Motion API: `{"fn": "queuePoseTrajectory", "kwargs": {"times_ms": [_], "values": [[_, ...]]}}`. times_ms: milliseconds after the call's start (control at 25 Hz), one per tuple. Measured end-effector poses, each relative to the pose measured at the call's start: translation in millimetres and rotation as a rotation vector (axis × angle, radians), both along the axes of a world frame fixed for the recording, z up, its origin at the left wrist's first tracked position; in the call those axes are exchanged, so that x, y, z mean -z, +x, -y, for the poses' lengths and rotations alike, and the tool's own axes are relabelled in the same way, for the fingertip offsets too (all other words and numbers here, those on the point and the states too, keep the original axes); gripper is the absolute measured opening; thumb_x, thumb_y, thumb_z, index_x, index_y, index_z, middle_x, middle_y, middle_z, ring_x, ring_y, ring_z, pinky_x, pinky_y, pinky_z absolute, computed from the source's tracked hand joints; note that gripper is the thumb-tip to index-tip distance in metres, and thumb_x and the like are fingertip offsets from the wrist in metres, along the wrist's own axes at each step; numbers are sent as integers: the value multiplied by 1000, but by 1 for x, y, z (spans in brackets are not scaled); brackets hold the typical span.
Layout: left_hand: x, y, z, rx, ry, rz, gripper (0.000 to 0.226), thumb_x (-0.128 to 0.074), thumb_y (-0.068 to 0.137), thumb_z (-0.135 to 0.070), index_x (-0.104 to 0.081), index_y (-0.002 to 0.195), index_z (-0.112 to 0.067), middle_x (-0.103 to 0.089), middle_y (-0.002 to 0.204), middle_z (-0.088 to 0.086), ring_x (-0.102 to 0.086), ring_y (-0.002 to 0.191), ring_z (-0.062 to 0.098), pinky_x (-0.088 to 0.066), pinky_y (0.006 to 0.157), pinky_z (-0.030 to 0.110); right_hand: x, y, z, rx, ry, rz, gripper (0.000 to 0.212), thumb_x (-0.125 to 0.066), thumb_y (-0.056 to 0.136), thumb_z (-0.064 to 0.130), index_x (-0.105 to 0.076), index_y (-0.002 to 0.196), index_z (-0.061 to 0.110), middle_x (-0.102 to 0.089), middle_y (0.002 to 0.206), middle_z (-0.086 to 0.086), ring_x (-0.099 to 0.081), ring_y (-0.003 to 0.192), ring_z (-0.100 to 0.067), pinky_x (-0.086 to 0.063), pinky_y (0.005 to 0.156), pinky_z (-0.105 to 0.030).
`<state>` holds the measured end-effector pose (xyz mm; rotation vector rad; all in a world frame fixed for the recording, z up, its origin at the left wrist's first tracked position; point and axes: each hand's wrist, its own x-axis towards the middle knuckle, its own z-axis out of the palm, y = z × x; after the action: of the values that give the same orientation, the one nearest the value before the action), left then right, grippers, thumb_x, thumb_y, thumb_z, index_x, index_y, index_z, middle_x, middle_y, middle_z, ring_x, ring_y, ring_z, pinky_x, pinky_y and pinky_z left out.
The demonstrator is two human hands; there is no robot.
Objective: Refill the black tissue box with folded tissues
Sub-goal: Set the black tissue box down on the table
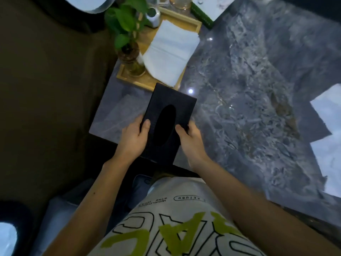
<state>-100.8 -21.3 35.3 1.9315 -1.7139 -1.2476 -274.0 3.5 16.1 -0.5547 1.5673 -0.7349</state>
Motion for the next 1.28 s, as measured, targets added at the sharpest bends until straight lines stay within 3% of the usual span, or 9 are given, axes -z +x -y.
{"fn": "queuePoseTrajectory", "kwargs": {"times_ms": [160, 280, 360, 520, 640, 840, 920, 1080, 1280], "values": [[-8, -72, 15, 115, -63, -7, 35, -39, 103, -26, -55, 132, -15, -68, 117, 5, -62, 108, 22, -46, 85, 29, -8, -67, -7, 137, -42, 41, 35, -52, 100, 24, -53, 134, 28, -67, 122, 11, -63, 112, -6, -53, 96, -31], [-10, -137, 23, 164, -88, -25, 33, -42, 102, -24, -59, 129, -12, -69, 113, 7, -63, 104, 20, -42, 80, 24, -14, -129, -13, 221, -54, 50, 27, -53, 99, 26, -59, 125, 29, -70, 112, 16, -66, 106, -4, -54, 82, -18], [-10, -187, 25, 206, -91, -32, 30, -42, 102, -23, -61, 122, -9, -69, 104, 7, -64, 96, 20, -42, 76, 23, -13, -176, -18, 267, -61, 38, 26, -53, 98, 26, -60, 123, 26, -71, 111, 12, -67, 103, -6, -54, 85, -23], [-5, -269, 22, 231, -80, -37, 22, -43, 102, -24, -62, 106, -15, -63, 83, -6, -62, 75, 9, -38, 59, 8, -10, -254, -24, 313, -87, -24, 32, -52, 99, 23, -57, 130, 20, -68, 121, 2, -65, 109, -15, -53, 96, -39], [-1, -321, 13, 223, -73, -108, 26, -43, 102, -24, -62, 117, -13, -68, 96, -3, -63, 82, 2, -44, 68, 7, -5, -307, -29, 322, -102, -54, 38, -51, 99, 20, -53, 137, 22, -65, 126, 1, -63, 112, -16, -53, 98, -39], [17, -361, -1, 141, 0, -118, 32, -42, 100, -33, -62, 110, -11, -71, 98, 6, -67, 90, 19, -55, 80, 41, 6, -348, -35, 263, -112, -148, 43, -51, 97, 16, -49, 140, 22, -62, 132, 1, -59, 119, -17, -48, 104, -43], [23, -367, -4, 105, 32, -136, 32, -42, 100, -33, -62, 111, -11, -70, 100, 6, -67, 92, 22, -55, 84, 45, 9, -354, -36, 225, -125, -182, 46, -50, 97, 15, -47, 143, 23, -60, 136, 1, -57, 123, -17, -47, 106, -43], [33, -366, -4, 101, 45, -145, 31, -42, 99, -34, -62, 113, -14, -69, 98, 1, -66, 92, 20, -55, 85, 43, 15, -352, -36, 199, -95, -234, 47, -49, 99, 15, -44, 145, 24, -58, 139, 0, -55, 125, -17, -45, 108, -41], [46, -358, -10, 131, 67, -176, 28, -44, 101, -28, -62, 116, -11, -67, 97, -1, -65, 91, 18, -50, 77, 29, 20, -347, -38, 172, -89, -287, 48, -51, 99, 9, -45, 145, 20, -55, 138, 6, -53, 124, -13, -45, 107, -35]]}}
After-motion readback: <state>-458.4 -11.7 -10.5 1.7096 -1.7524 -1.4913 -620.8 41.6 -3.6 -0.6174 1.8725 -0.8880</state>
